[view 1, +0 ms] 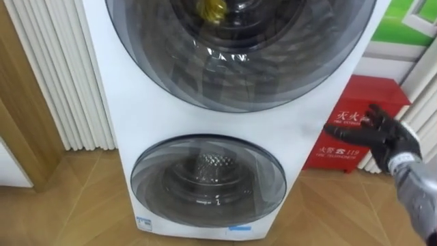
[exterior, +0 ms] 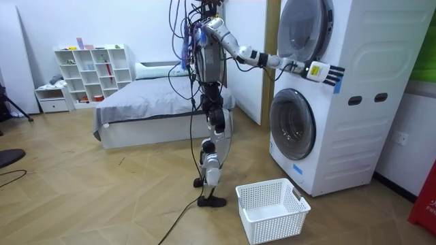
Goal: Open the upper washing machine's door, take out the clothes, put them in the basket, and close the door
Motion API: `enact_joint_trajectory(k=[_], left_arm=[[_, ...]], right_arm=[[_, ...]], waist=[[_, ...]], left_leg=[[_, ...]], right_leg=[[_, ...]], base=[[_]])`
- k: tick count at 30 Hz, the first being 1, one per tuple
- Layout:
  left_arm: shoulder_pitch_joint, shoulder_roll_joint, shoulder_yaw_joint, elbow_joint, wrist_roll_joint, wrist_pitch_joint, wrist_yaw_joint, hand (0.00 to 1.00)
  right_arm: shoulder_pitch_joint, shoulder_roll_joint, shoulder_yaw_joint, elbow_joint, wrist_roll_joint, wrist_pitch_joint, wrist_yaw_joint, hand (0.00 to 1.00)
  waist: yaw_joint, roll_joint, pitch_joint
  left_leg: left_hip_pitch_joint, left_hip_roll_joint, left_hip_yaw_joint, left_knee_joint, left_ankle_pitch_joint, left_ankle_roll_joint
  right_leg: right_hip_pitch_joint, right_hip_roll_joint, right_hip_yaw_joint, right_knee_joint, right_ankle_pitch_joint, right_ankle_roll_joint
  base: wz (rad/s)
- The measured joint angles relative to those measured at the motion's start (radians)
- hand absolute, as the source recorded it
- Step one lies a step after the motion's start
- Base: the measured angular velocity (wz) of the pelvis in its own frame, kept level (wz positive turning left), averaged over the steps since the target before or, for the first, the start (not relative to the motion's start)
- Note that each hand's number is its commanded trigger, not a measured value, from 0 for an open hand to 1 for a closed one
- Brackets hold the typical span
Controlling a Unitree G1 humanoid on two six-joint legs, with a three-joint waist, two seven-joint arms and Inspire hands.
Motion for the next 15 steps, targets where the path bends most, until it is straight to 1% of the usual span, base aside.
enact_joint_trajectory(k=[1,4,5,7,8,9,11,13,15], left_arm=[[-0.001,0.000,0.001,-0.001,0.004,0.006,0.000,0.00],[0.003,0.002,0.001,-0.017,0.004,0.014,-0.001,0.00],[0.005,0.003,0.000,-0.030,0.004,0.017,-0.003,0.00],[0.000,0.006,0.000,-0.032,0.004,0.017,-0.010,0.00],[-0.002,0.008,0.000,-0.033,0.007,0.016,-0.013,0.00],[-0.003,0.011,0.001,-0.035,0.031,0.014,-0.014,0.00],[-0.004,0.013,0.001,-0.046,0.060,0.014,-0.014,0.00],[-0.001,0.013,0.001,-0.050,0.072,0.015,-0.014,0.00],[-0.002,0.017,0.001,-0.050,0.086,0.018,-0.014,0.00]], right_arm=[[-0.017,-0.005,0.001,0.000,0.000,0.001,-0.003,0.00],[-0.058,-0.027,0.028,-0.002,0.005,0.017,-0.010,0.00],[-0.078,-0.038,0.042,-0.005,0.005,0.019,-0.018,0.00],[-0.113,-0.044,0.060,-0.008,0.004,0.019,-0.023,0.00],[-0.121,-0.054,0.066,-0.015,-0.009,0.019,-0.032,0.00],[-0.121,-0.067,0.073,-0.016,-0.017,0.021,-0.039,0.00],[-0.121,-0.075,0.077,-0.027,-0.017,0.021,-0.050,0.00],[-0.122,-0.089,0.089,-0.053,-0.019,0.023,-0.062,0.00],[-0.133,-0.104,0.104,-0.092,-0.052,0.043,-0.069,0.00]], waist=[[0.007,-0.002,-0.0002],[0.010,-0.007,-0.0022],[0.014,-0.010,-0.0016],[0.013,-0.014,-0.0022],[0.013,-0.020,-0.0038],[0.015,-0.028,-0.0037],[0.018,-0.034,-0.0037],[0.024,-0.035,-0.0040],[0.030,-0.035,-0.0040]], left_leg=[[-0.004,0.000,0.000,0.000,0.000,0.000],[-0.003,0.001,-0.002,0.000,0.000,0.000],[-0.003,0.001,-0.003,0.000,0.000,0.000],[-0.003,0.002,-0.005,0.000,0.000,0.000],[-0.003,0.002,-0.008,0.000,0.000,0.000],[-0.003,0.002,-0.009,-0.001,0.000,0.000],[-0.004,0.002,-0.008,-0.002,0.000,0.000],[-0.004,0.001,-0.007,-0.002,0.000,0.000],[-0.008,0.000,-0.006,-0.004,0.000,0.000]], right_leg=[[-0.006,0.000,-0.002,0.000,0.000,0.000],[-0.005,0.001,0.003,0.001,0.000,0.000],[-0.005,0.001,0.002,0.001,0.000,0.000],[-0.004,0.002,-0.002,0.001,0.000,0.000],[-0.003,0.001,-0.011,0.001,0.000,0.000],[-0.003,0.001,-0.015,0.001,0.000,0.000],[-0.004,0.002,-0.015,0.001,0.000,0.000],[-0.008,0.000,-0.015,0.002,0.000,0.000],[-0.017,0.000,-0.017,0.003,0.000,0.000]], base=[[0.00],[0.00],[0.00],[0.03],[0.08],[0.07],[-0.03],[-0.15],[-0.20]])
